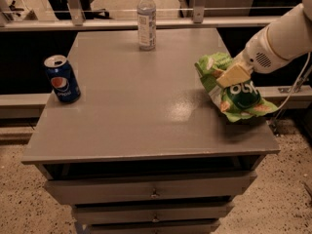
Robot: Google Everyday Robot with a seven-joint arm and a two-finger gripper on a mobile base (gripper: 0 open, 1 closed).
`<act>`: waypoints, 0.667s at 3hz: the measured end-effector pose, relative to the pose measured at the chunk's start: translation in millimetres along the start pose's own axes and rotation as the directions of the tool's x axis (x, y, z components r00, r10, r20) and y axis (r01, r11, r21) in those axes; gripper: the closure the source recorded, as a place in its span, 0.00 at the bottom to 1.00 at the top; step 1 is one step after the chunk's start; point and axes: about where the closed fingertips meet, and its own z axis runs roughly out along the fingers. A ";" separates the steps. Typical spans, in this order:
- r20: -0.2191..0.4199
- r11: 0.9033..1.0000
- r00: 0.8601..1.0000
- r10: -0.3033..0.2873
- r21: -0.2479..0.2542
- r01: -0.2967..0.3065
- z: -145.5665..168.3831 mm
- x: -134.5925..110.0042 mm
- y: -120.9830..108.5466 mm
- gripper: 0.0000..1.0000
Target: Move green rice chip bag near blue plastic bottle
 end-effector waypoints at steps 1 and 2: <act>0.005 1.000 1.000 -0.005 0.001 0.005 -1.7 -2.9 0.2 1.00; 0.005 1.000 1.000 -0.005 0.001 0.005 -1.7 -2.9 0.2 1.00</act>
Offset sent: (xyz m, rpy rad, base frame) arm 0.0004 0.0014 0.0031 0.0007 -0.0057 0.0037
